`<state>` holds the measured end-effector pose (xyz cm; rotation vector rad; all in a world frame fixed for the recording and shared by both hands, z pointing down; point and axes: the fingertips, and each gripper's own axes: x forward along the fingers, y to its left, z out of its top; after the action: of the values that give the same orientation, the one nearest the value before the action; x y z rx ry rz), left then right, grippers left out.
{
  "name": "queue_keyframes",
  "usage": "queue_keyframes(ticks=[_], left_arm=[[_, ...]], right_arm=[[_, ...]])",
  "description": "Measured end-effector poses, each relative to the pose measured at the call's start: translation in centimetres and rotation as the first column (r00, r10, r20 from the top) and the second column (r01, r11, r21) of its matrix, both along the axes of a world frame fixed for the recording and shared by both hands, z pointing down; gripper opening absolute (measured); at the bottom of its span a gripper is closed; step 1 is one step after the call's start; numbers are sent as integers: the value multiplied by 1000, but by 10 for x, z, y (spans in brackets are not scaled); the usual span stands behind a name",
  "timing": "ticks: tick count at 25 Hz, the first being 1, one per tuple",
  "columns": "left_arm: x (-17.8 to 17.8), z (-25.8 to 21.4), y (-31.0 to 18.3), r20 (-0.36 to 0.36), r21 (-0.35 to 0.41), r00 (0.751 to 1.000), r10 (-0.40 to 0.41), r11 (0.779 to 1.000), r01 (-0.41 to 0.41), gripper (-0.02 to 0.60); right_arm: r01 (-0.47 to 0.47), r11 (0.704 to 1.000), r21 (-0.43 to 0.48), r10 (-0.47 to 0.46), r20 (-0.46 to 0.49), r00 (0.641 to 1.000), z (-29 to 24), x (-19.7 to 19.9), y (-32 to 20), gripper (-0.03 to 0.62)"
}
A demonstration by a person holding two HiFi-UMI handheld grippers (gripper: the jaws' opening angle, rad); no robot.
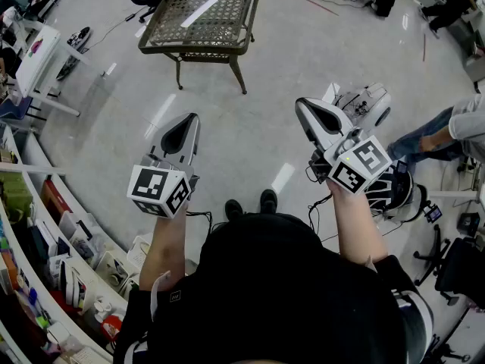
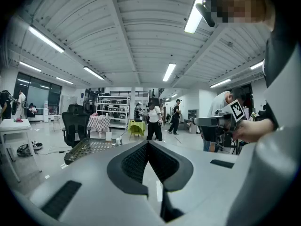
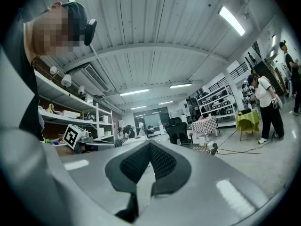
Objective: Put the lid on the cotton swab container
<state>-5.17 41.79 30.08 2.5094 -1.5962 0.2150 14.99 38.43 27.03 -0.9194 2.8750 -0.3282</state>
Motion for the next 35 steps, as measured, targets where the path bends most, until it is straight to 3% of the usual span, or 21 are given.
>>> queue_keyframes(ticks=[12,19,28,35], left_arm=[[-20,6,-1,-5,-6,1000,3,1000,-3,5],[3,-3,-6,-5,13,1000,15,1000,-15,5],[52,-8,-18,0,17,1000,17,1000,-17,5],[75,-1,-32,2,-9,1000,27,1000,-27,5]], right_arm=[[-24,1000,-16,24,17,1000,6,-12,5,6],[61,998,17,-62,49,997,-8,-6,21,9],[93,995,-36,-89,99,991,14,41,17,11],[123,989,-82,-112,123,986,31,53,10,11]])
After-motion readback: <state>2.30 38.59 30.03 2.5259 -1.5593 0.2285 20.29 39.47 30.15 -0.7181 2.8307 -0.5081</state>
